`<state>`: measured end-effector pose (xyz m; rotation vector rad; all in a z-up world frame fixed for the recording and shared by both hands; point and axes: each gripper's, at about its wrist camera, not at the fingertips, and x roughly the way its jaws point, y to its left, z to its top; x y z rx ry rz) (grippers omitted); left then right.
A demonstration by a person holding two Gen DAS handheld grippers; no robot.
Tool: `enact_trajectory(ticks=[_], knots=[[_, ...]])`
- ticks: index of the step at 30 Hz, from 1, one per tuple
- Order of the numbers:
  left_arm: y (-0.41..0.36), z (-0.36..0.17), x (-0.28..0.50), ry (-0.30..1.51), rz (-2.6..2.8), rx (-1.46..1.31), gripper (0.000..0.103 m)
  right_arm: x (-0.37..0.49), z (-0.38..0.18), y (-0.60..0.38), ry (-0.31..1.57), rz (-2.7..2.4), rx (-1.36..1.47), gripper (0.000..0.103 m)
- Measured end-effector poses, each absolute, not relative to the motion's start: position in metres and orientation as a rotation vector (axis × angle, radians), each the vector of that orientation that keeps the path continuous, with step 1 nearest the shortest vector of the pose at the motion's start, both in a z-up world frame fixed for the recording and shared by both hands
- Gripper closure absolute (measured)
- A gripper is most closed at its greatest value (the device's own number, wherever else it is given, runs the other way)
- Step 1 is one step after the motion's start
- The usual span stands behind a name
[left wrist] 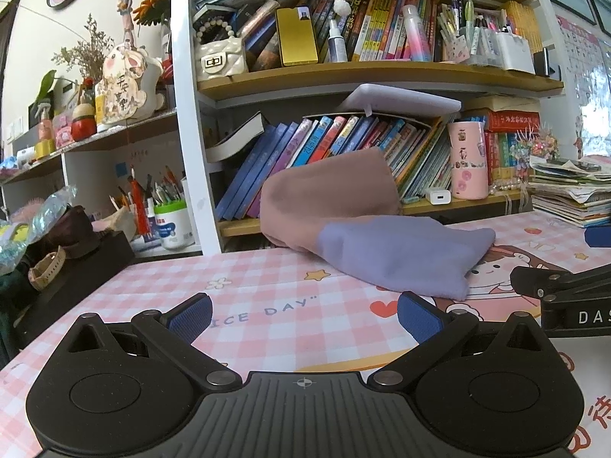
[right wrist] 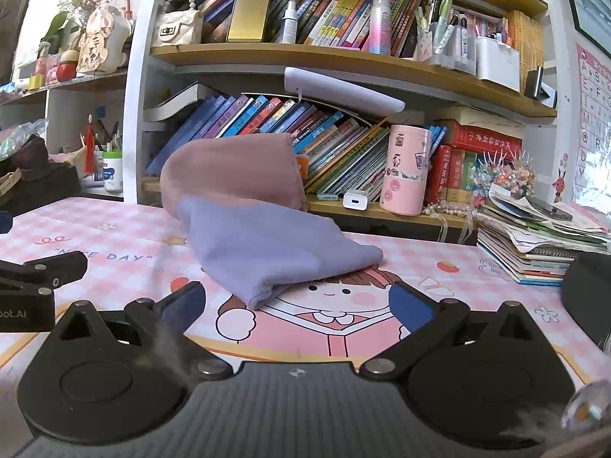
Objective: Fold clothes
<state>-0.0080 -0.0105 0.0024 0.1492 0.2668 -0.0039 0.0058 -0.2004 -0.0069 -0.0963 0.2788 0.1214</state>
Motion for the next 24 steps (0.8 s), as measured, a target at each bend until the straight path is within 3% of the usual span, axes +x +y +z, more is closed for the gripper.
enact_trajectory(ticks=[24], knots=[[-0.0139, 0.0038, -0.0150, 0.225, -0.012, 0.175, 0.000, 0.0039, -0.0050, -0.2023, 0.263, 0.120, -0.086, 0.000]])
